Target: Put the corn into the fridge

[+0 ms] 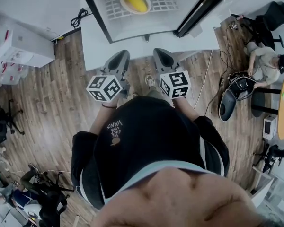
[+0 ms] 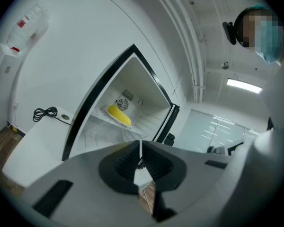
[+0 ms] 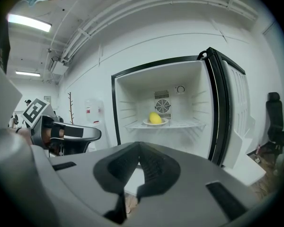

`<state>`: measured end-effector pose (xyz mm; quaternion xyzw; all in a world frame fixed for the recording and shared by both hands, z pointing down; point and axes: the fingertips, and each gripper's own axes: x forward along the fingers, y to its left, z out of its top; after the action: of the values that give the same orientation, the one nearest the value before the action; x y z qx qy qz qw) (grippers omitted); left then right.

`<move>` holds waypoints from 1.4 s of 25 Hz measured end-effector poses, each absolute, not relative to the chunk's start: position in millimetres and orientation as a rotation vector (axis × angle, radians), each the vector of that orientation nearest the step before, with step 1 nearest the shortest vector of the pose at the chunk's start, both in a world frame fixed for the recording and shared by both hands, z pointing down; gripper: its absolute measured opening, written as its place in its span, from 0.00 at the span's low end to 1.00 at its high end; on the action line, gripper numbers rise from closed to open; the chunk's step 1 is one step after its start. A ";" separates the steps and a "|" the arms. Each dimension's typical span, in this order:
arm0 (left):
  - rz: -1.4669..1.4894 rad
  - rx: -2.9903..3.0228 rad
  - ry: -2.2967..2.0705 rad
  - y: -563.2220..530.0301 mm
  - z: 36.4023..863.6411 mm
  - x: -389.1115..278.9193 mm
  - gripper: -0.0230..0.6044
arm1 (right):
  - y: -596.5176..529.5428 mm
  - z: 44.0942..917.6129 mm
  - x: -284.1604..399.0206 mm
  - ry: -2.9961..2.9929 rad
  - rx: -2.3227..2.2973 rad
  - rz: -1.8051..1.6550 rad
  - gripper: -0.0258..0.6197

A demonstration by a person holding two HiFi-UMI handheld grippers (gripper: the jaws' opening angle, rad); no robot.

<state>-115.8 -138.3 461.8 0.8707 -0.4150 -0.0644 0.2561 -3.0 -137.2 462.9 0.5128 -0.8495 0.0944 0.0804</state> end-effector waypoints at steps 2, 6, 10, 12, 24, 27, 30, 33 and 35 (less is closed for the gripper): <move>-0.172 2.363 -1.127 -135.8 462.5 -116.4 0.08 | -134.8 464.1 -2.3 -2.535 1.535 0.284 0.06; -0.157 2.364 -1.137 -130.2 465.1 -118.4 0.08 | -129.8 465.4 -0.3 -2.521 1.545 0.280 0.06; -0.149 2.377 -1.153 -128.1 464.9 -120.2 0.08 | -127.1 465.8 1.6 -2.513 1.557 0.264 0.06; -0.149 2.379 -1.148 -127.2 464.9 -120.7 0.08 | -126.1 466.2 1.4 -2.509 1.561 0.263 0.06; -0.138 2.391 -1.134 -120.0 466.0 -122.4 0.08 | -119.3 467.4 0.1 -2.484 1.574 0.254 0.06; -0.138 2.390 -1.134 -119.1 467.3 -123.8 0.08 | -118.2 468.2 -1.7 -2.482 1.574 0.251 0.06; -0.139 2.388 -1.133 -118.9 468.1 -124.4 0.08 | -117.6 468.9 -2.6 -2.478 1.575 0.247 0.06; -0.140 2.382 -1.133 -119.6 469.0 -125.6 0.08 | -118.1 469.1 -3.3 -2.477 1.576 0.249 0.06; -0.140 2.380 -1.133 -119.8 469.1 -126.1 0.08 | -118.7 468.9 -3.9 -2.477 1.575 0.250 0.06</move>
<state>-126.1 -119.8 469.1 0.8734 -0.4159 -0.0515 0.2483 -3.9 -118.7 468.9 0.5322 -0.8368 0.0843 0.0974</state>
